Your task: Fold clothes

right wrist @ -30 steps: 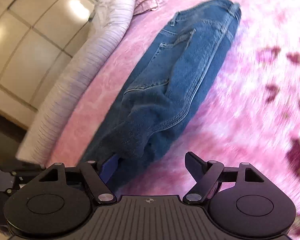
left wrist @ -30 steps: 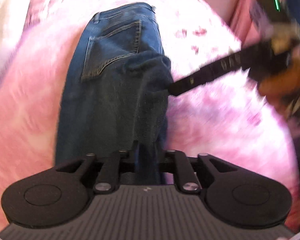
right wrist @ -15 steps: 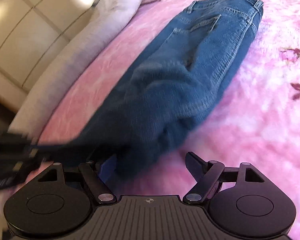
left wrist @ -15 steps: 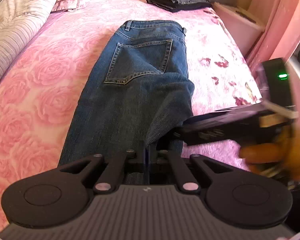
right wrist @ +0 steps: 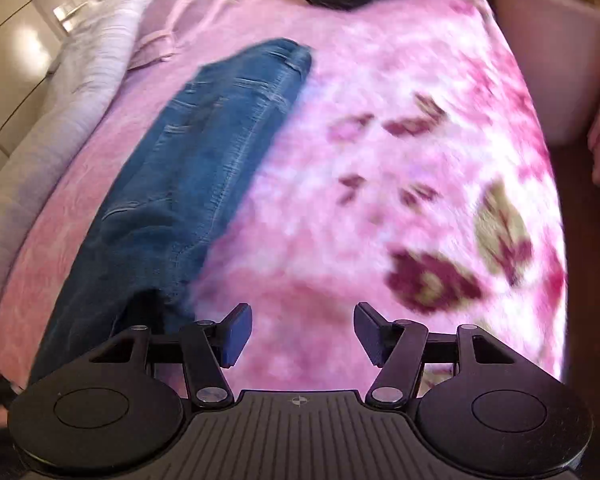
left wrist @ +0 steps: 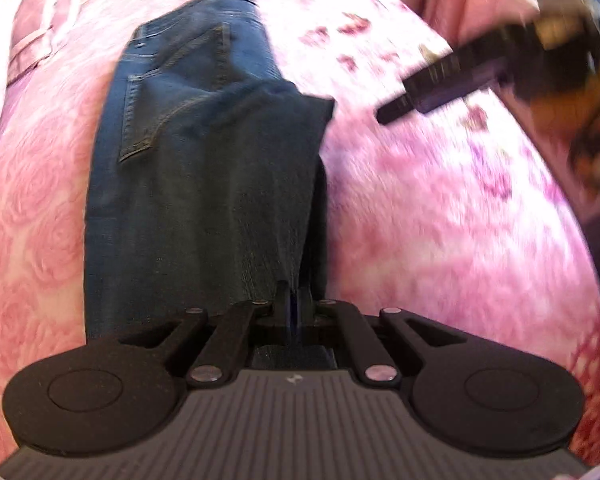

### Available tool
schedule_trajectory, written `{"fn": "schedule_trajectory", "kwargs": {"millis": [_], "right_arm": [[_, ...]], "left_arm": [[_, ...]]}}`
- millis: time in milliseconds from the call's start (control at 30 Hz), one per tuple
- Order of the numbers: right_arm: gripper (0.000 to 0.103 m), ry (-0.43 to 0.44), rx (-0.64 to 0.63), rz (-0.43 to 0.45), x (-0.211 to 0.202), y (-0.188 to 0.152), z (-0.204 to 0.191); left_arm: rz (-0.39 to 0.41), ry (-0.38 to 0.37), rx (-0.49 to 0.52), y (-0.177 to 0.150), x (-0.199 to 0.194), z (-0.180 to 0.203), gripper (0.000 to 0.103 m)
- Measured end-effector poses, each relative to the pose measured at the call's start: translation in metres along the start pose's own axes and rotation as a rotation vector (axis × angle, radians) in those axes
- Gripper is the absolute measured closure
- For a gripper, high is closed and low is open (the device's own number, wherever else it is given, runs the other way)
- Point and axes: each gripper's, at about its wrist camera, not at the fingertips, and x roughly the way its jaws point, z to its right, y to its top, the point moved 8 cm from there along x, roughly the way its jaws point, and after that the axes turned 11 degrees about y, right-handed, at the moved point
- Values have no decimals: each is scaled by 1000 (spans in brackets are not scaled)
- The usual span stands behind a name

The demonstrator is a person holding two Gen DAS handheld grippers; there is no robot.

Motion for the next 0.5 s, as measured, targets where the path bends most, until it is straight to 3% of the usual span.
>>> {"fn": "schedule_trajectory", "kwargs": {"millis": [100, 267, 333, 400, 500], "right_arm": [[41, 139, -27, -44, 5, 1, -13], [41, 181, -92, -95, 26, -6, -24], [40, 203, -94, -103, 33, -7, -25], [35, 241, -128, -102, 39, -6, -35], [31, 271, -155, -95, 52, -3, -49]], "left_arm": [[31, 92, 99, 7, 1, 9, 93], [79, 171, 176, 39, 15, 14, 90], [77, 167, 120, 48, 19, 2, 102], [73, 141, -5, 51, 15, -21, 102], [73, 116, 0, 49, 14, -20, 102]]}}
